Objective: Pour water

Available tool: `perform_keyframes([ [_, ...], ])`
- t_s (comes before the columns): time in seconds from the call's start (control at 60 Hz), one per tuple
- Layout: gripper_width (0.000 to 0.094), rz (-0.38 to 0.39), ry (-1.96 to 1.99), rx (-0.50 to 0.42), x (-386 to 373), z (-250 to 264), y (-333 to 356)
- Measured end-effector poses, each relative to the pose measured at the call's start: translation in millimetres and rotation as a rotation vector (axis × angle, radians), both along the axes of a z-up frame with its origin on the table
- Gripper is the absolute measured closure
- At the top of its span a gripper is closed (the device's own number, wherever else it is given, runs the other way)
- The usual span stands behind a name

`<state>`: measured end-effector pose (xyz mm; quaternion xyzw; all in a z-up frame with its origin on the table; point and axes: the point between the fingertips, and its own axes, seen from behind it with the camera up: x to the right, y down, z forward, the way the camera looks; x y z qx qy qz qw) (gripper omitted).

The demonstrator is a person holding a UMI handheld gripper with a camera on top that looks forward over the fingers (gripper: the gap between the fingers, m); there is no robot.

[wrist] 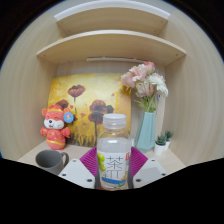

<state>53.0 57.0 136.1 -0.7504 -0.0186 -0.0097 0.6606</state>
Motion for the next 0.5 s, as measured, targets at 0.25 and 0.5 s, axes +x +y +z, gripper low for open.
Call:
perform_keyframes([
  [0.25, 0.0535, 0.025, 0.04, -0.05, -13, -43, 1],
  [0.5, 0.0497, 0.024, 0.019, -0.036, -12, -44, 0],
])
